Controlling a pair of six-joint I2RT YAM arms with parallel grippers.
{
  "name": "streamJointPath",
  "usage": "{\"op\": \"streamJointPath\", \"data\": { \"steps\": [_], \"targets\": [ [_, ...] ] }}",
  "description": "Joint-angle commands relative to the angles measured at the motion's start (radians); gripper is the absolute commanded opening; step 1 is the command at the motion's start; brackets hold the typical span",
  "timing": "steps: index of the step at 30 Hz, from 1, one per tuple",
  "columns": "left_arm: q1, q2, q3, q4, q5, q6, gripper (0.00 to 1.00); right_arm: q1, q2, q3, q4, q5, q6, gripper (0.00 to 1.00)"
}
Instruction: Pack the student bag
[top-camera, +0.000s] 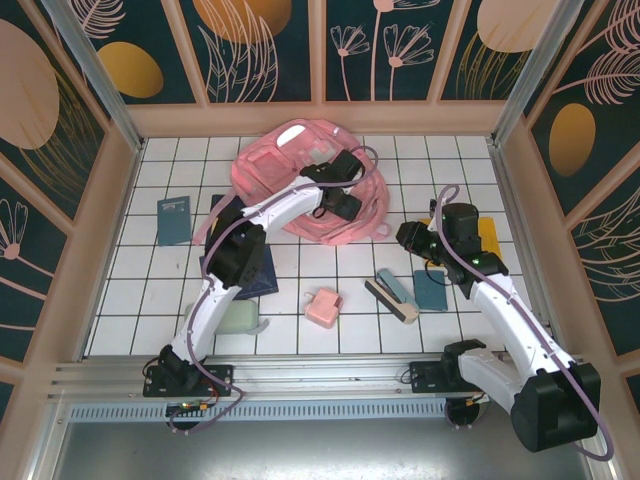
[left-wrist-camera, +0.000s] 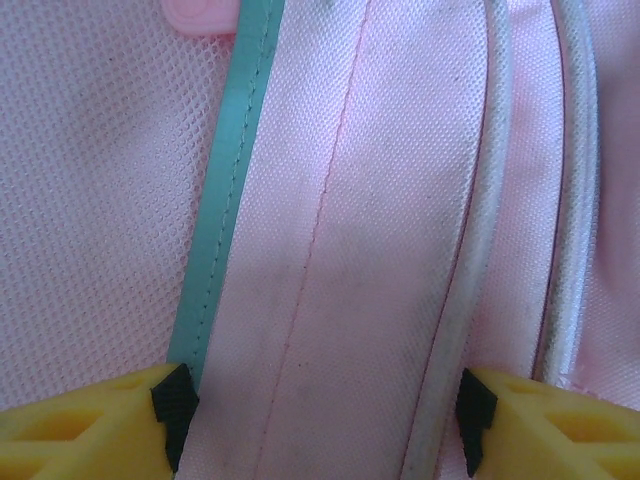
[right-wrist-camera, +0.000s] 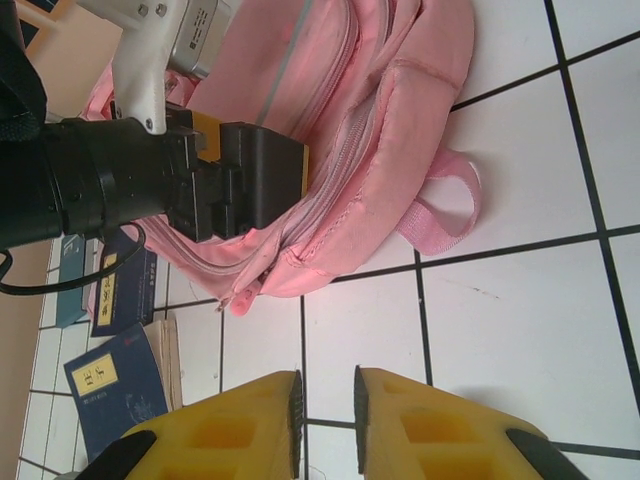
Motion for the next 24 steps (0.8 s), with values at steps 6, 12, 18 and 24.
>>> {"op": "streamJointPath", "data": {
  "steps": [6,12,18,24],
  "targets": [
    [0.001,0.078,0.002,-0.073,-0.113,0.035,0.48,-0.005,-0.005,-0.012,0.019,-0.022,0.016,0.24],
    [0.006,0.115,0.013,-0.065,-0.019,0.043,0.29,-0.004,-0.004,-0.008,0.021,-0.028,0.018,0.24],
    [0.037,0.07,0.0,-0.024,0.149,0.012,0.0,-0.002,-0.005,0.002,0.016,-0.05,0.009,0.24],
    [0.097,-0.056,0.038,0.045,0.297,-0.076,0.0,0.103,0.025,0.044,0.014,0.016,-0.042,0.24]
  ]
}}
